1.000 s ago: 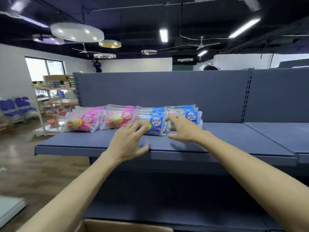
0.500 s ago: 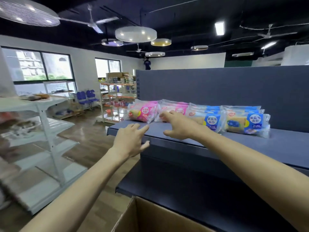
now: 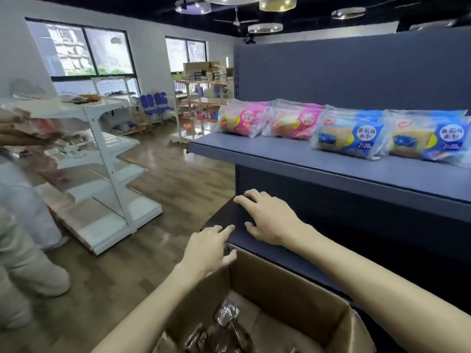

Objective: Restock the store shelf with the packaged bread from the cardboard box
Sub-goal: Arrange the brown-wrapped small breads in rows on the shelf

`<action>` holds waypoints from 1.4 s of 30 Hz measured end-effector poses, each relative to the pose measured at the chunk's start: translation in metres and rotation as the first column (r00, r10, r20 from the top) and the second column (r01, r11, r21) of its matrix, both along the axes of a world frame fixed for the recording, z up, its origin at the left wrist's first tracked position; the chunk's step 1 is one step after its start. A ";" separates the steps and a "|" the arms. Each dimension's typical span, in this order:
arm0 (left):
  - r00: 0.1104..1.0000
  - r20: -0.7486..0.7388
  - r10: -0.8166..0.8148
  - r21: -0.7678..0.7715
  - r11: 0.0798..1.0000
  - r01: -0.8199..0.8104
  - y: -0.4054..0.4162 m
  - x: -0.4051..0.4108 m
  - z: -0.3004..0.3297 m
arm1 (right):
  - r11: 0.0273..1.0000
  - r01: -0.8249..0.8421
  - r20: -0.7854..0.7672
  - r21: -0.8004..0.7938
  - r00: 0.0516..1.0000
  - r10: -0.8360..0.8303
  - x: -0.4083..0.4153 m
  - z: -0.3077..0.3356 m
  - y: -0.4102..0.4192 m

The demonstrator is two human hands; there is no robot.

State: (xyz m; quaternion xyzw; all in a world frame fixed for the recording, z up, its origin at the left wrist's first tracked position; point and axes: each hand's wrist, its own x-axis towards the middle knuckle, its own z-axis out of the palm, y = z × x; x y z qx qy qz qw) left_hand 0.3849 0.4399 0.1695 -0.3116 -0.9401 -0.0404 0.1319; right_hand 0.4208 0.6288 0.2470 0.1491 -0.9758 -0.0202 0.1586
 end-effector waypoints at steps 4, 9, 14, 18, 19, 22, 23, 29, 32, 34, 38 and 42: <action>0.975 0.221 0.016 -0.098 0.995 0.005 0.003 0.043 -0.085 | 0.992 0.092 0.203 -0.081 0.976 -0.074 0.025 -0.085 0.002; 0.931 0.365 0.014 -0.209 0.976 0.067 0.008 0.072 -0.144 | 0.962 0.250 0.468 -0.109 0.867 -0.172 0.063 -0.178 0.015; 0.884 0.466 0.032 -0.261 0.960 0.103 0.010 0.070 -0.174 | 0.919 0.383 0.642 -0.091 0.728 -0.240 0.091 -0.229 0.024; 0.831 0.552 0.063 -0.251 0.964 0.093 0.011 0.056 -0.182 | 0.885 0.458 0.707 -0.084 0.653 -0.271 0.101 -0.254 0.025; 0.820 0.568 0.069 -0.240 0.967 0.085 0.011 0.050 -0.183 | 0.877 0.473 0.718 -0.088 0.640 -0.273 0.103 -0.258 0.025; 0.797 0.598 0.086 -0.247 0.966 0.081 0.012 0.036 -0.186 | 0.851 0.515 0.733 -0.100 0.617 -0.287 0.105 -0.266 0.025; 0.790 0.606 0.088 -0.255 0.963 0.088 0.013 0.031 -0.187 | 0.844 0.526 0.735 -0.105 0.613 -0.290 0.105 -0.267 0.025; 0.763 0.642 0.081 -0.291 0.946 0.145 0.024 0.017 -0.202 | 0.808 0.578 0.773 -0.115 0.562 -0.293 0.107 -0.281 0.023; 0.733 0.675 0.083 -0.288 0.944 0.159 0.030 0.012 -0.215 | 0.790 0.604 0.795 -0.108 0.529 -0.296 0.109 -0.288 0.021; 0.709 0.700 0.081 -0.295 0.938 0.184 0.034 0.007 -0.224 | 0.769 0.630 0.815 -0.108 0.499 -0.294 0.109 -0.290 0.019; 0.691 0.722 0.039 -0.326 0.900 0.289 0.044 -0.007 -0.243 | 0.708 0.697 0.836 -0.112 0.451 -0.312 0.110 -0.295 0.014; 0.627 0.779 -0.025 -0.371 0.787 0.492 0.056 -0.027 -0.266 | 0.644 0.757 0.847 -0.114 0.412 -0.335 0.113 -0.300 0.010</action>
